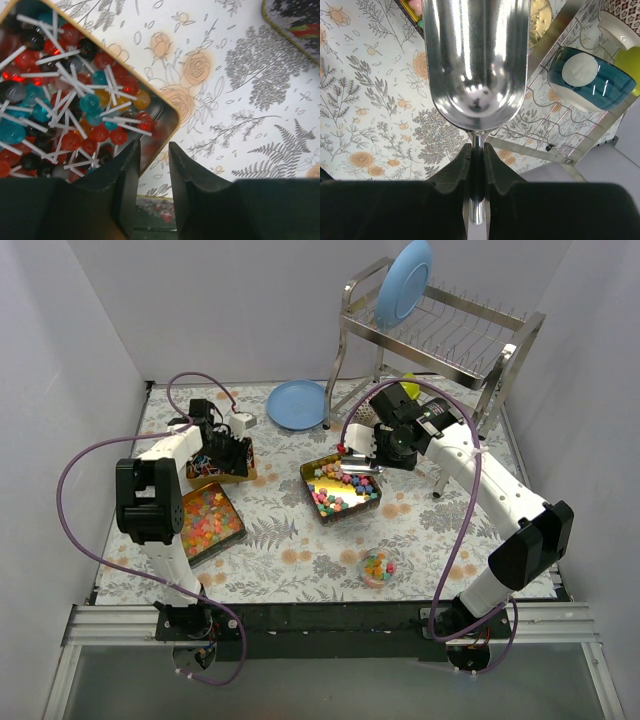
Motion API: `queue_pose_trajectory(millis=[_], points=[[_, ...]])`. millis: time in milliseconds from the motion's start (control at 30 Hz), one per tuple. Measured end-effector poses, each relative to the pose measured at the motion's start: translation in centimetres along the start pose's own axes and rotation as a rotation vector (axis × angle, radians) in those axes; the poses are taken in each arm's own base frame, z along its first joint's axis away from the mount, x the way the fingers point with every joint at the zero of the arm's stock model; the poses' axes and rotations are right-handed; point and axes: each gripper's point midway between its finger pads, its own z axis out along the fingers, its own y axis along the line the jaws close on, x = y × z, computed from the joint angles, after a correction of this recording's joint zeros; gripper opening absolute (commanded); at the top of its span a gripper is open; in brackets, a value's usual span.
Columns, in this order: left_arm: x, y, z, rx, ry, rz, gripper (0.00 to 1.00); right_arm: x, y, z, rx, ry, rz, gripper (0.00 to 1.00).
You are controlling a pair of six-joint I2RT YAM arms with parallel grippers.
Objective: Pack the candies
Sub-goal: Move the storage box to the center of the board.
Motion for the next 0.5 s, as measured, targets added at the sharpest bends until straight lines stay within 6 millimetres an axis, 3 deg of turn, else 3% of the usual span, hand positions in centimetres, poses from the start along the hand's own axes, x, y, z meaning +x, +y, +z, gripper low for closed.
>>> queue_pose_trajectory(millis=[500], points=[[-2.3,-4.2,3.3,0.141,-0.029,-0.021,0.2,0.0,0.0,0.4,-0.009,0.007,0.0,0.01]])
